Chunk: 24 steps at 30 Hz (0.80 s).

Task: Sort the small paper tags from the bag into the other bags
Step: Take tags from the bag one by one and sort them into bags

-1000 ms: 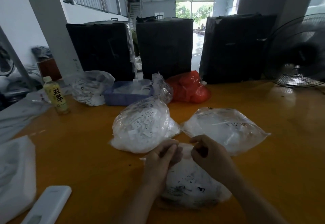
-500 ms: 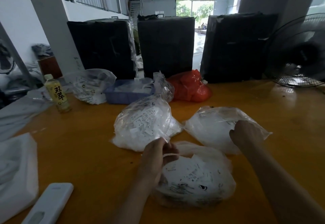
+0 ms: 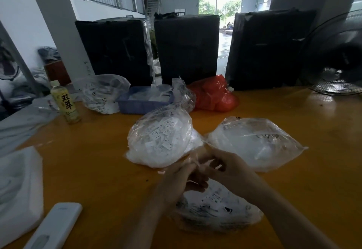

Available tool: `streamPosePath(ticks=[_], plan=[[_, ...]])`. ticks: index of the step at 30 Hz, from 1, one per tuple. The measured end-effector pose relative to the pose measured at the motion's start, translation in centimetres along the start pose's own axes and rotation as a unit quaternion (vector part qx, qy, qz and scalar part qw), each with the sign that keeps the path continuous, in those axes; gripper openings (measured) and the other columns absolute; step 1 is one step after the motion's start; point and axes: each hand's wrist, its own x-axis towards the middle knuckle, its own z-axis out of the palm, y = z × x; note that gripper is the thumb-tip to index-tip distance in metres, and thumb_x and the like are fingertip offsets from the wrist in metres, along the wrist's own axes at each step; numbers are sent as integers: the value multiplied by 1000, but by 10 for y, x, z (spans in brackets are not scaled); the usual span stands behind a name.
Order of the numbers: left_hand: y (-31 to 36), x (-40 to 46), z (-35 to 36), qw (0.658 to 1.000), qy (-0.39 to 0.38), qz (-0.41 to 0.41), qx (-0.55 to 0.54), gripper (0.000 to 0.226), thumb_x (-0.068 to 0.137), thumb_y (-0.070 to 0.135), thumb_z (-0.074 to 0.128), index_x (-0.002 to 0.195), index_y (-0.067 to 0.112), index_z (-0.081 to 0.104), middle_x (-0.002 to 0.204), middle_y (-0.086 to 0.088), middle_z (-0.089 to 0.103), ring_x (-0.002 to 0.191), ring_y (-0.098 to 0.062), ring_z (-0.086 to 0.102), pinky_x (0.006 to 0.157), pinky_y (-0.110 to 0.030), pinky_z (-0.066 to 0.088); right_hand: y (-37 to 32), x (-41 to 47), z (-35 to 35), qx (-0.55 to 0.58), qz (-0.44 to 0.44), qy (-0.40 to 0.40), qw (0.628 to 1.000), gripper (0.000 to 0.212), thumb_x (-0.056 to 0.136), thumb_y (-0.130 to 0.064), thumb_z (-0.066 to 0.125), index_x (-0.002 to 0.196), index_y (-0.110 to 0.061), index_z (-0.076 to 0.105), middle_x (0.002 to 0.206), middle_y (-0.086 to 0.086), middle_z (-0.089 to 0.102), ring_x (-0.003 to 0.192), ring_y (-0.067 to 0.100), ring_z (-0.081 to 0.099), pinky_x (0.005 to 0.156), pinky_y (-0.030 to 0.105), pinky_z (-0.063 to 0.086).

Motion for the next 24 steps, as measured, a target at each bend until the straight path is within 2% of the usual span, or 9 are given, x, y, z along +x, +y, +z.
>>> streamPosePath(ticks=[2, 4, 7, 10, 14, 17, 19, 21, 24], plan=[[1, 0, -1, 1000, 1, -1, -15, 41, 98, 29, 49, 82, -2, 71, 91, -19, 73, 86, -30, 72, 76, -31, 58, 5, 1, 2, 52, 41, 54, 996, 8, 94, -34, 71, 87, -37, 70, 80, -14, 68, 65, 4, 58, 62, 22, 46], [1, 1, -1, 1000, 19, 14, 5, 38, 97, 35, 51, 84, 7, 73, 94, -14, 76, 89, -29, 74, 77, -32, 58, 9, -1, 2, 91, 73, 79, 990, 14, 94, -33, 71, 81, -30, 69, 69, -9, 64, 59, 7, 53, 61, 27, 44], [-5, 4, 2, 996, 60, 58, 9, 26, 93, 43, 65, 99, 20, 76, 104, -6, 79, 98, -24, 77, 82, -30, 61, 11, -5, 3, 123, 91, 96, 984, 18, 96, -34, 68, 85, -20, 71, 77, -5, 72, 63, 6, 58, 68, 33, 49], [-10, 7, 7, 990, 108, 91, -25, 17, 80, 42, 75, 88, 27, 78, 103, -7, 79, 103, -21, 76, 85, -28, 61, 13, -9, 8, 128, 92, 107, 982, 20, 94, -45, 65, 83, -29, 71, 80, -2, 74, 67, 24, 61, 68, 40, 51], [-11, 12, 10, 972, 140, 82, -171, 7, 79, 18, 71, 72, 21, 71, 105, -20, 76, 107, -31, 74, 90, -33, 60, 21, -8, 11, -49, 79, 61, 994, 30, 85, -73, 51, 86, -47, 65, 83, -19, 72, 72, 4, 68, 64, 29, 55], [-11, 12, 5, 953, 116, 95, -264, 21, 86, 3, 70, 75, 21, 67, 93, -19, 73, 94, -30, 74, 85, -36, 61, 30, -6, 7, -222, 22, 8, 975, 8, 95, -56, 59, 97, -50, 64, 93, -30, 66, 86, -11, 60, 75, 18, 49], [-10, 11, 5, 950, 98, 91, -283, 13, 84, 7, 70, 78, 19, 67, 86, -12, 71, 85, -25, 73, 82, -37, 61, 40, -7, 9, -310, 9, -61, 949, 30, 95, -55, 59, 124, -49, 61, 124, -29, 58, 112, -8, 47, 96, 23, 41], [-10, 10, 6, 952, 91, 78, -280, 6, 85, 12, 70, 82, 17, 67, 78, -7, 65, 76, -21, 66, 77, -35, 58, 47, -8, 13, -352, 21, -116, 928, 52, 95, -62, 53, 145, -51, 41, 148, -18, 38, 135, 12, 27, 110, 38, 30], [-13, 11, 7, 965, 100, 55, -235, 7, 90, 15, 69, 83, 16, 68, 79, -5, 59, 76, -17, 60, 74, -32, 56, 50, -12, 17, -373, 15, -124, 920, 59, 96, -64, 46, 149, -61, 19, 151, -11, 26, 136, 20, 18, 108, 48, 25]])
